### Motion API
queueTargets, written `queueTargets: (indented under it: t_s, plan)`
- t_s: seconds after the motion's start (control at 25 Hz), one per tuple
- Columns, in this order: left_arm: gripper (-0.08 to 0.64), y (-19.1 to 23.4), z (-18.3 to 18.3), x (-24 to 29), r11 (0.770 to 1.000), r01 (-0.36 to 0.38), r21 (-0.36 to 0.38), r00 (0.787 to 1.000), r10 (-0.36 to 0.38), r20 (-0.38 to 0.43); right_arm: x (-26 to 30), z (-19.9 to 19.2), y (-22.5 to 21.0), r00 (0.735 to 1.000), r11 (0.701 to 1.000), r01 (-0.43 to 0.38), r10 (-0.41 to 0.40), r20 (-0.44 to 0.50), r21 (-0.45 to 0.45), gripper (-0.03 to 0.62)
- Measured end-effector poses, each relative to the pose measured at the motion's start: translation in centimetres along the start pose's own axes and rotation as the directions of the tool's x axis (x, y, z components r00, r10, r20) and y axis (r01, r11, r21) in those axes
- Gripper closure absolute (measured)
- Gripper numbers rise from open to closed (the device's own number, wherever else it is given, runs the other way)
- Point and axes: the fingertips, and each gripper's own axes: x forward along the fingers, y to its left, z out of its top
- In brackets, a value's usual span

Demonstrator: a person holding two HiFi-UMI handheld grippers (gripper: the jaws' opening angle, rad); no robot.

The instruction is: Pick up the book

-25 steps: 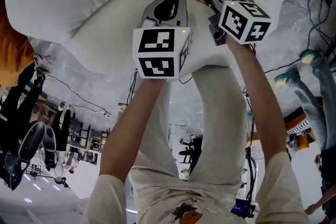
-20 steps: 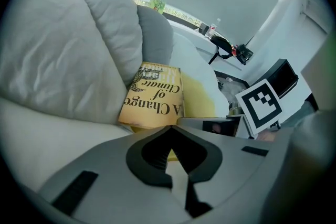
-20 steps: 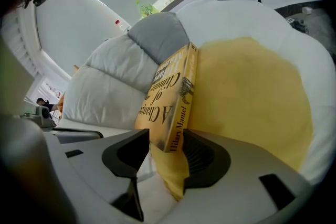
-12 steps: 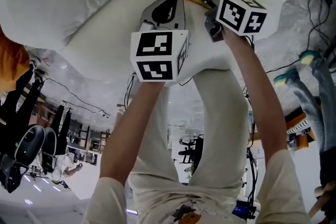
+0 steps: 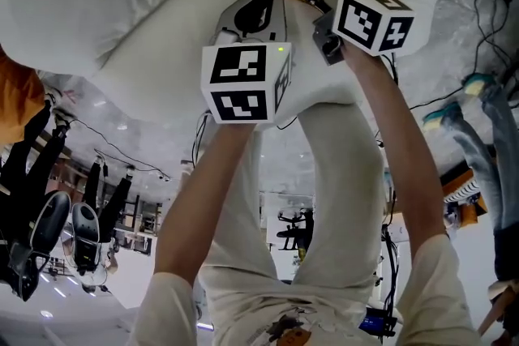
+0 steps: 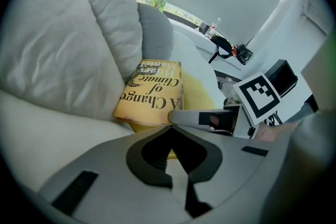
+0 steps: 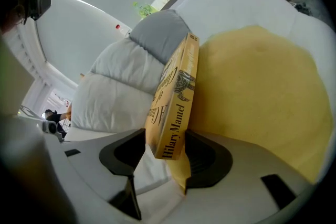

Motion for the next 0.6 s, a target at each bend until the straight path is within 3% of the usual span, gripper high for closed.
queueTargets:
  t_s: [0.28,0.44,0.6]
  plan:
    - [0.554,-0.1,1.2,-0.9,1.0,0.001,0.006,1.0,-0.001,0.02,-0.8,1.6,1.2,0.996,0.996,-0.076,0.073,0.046,0.054,0.344]
    - [0.554,0.0,1.5,-1.2,1.0,0.002,0.0,0.999,-0.002,0.034,-1.0,1.8,1.4,0.989,0.98,-0.135,0.126,0.071,0.146,0.344]
    - [0.554,0.3,1.7,-1.5,1.0,0.008,-0.008,0.999,-0.008,0.04,0.2,2.9,2.4,0.983,0.971,-0.174,0.162,0.082,0.162,0.345]
